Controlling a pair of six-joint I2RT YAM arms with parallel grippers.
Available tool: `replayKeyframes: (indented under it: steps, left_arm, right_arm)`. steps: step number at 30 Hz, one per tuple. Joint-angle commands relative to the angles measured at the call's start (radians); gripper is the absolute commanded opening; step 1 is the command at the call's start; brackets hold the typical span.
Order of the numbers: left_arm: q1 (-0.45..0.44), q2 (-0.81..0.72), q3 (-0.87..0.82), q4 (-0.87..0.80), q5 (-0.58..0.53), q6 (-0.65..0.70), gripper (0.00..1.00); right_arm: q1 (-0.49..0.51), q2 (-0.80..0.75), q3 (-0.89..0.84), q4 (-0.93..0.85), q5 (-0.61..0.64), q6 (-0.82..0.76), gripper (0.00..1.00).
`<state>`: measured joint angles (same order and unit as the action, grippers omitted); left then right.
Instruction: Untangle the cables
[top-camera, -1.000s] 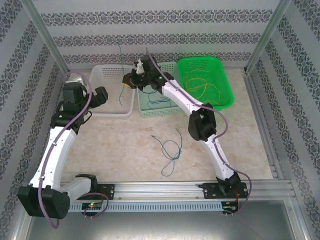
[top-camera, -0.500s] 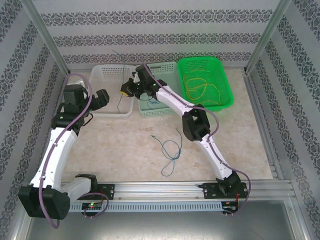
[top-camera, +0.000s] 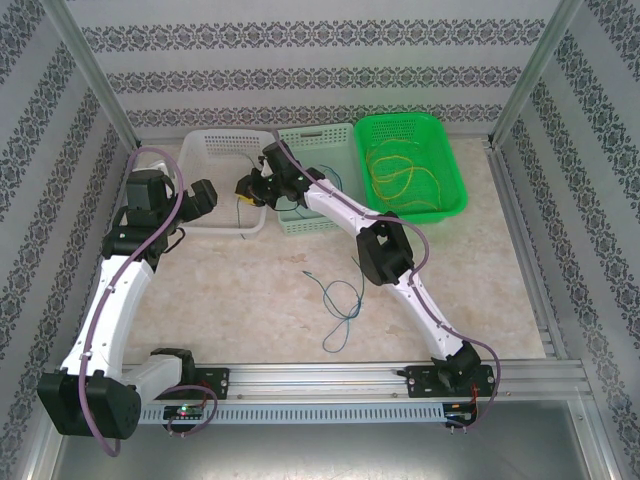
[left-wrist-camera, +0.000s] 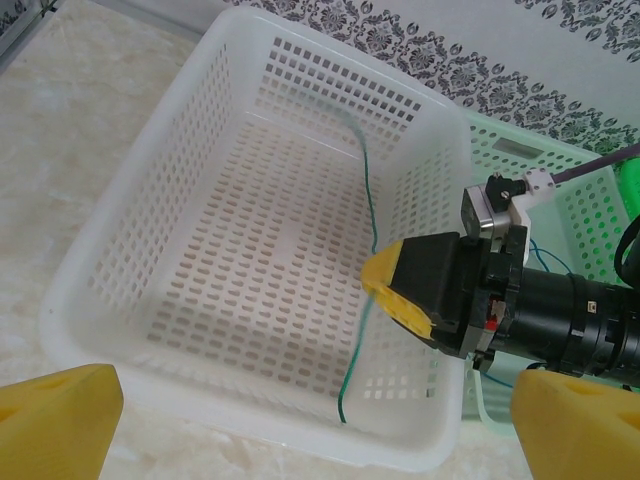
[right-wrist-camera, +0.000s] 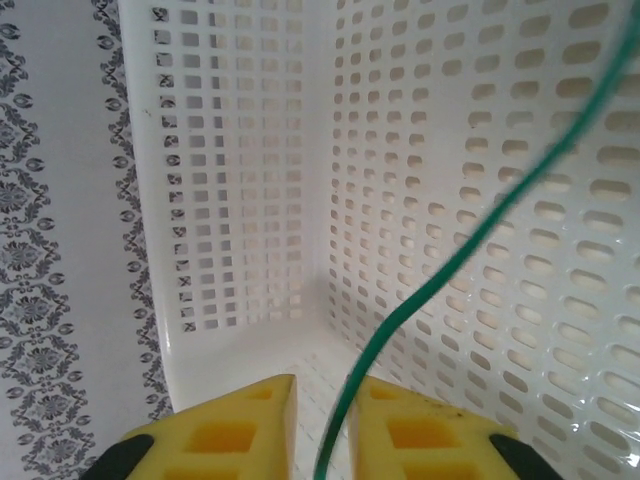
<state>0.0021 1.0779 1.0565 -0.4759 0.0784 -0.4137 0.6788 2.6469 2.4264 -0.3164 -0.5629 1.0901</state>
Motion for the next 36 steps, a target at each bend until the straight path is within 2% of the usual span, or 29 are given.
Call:
replayKeyframes:
  steps: [1, 5, 10, 17, 21, 24, 28, 30, 33, 36]
  left_arm:
    - [0.015, -0.016, -0.012, 0.006, 0.004, -0.009, 1.00]
    - [0.015, -0.016, -0.020, 0.011, 0.013, -0.010, 1.00]
    - [0.015, 0.001, -0.028, 0.024, 0.038, -0.020, 1.00]
    - [0.015, 0.031, -0.047, 0.049, 0.085, -0.043, 1.00]
    - [0.014, 0.042, -0.051, 0.058, 0.136, -0.040, 1.00]
    - [0.009, 0.045, -0.063, 0.055, 0.220, -0.057, 1.00]
    - [0.001, 0.025, -0.119, 0.043, 0.277, -0.077, 1.00]
    - [-0.003, 0.004, -0.153, 0.056, 0.311, -0.097, 1.00]
    - [-0.052, -0.019, -0.189, 0.076, 0.395, -0.167, 1.00]
    - [-0.191, -0.031, -0.208, 0.066, 0.385, -0.249, 1.00]
  right_arm:
    - [0.007, 0.015, 0.003, -0.069, 0.039, -0.037, 0.42]
    - [0.003, -0.038, 0.003, -0.072, 0.065, -0.070, 0.57]
    - [0.003, -0.129, 0.000, -0.082, 0.109, -0.139, 0.63]
    - [0.018, -0.254, -0.008, -0.047, 0.063, -0.219, 0.65]
    - [0.026, -0.348, -0.104, -0.026, 0.007, -0.261, 0.65]
    - [0.026, -0.469, -0.264, -0.062, 0.005, -0.404, 0.62]
    - [0.016, -0.703, -0.609, -0.182, 0.159, -0.671, 0.57]
    - [0.001, -0.819, -0.792, -0.208, 0.213, -0.726, 0.57]
    - [-0.059, -1.003, -1.075, -0.201, 0.329, -0.658, 0.58]
    - [-0.150, -1.163, -1.319, -0.151, 0.343, -0.535, 0.54]
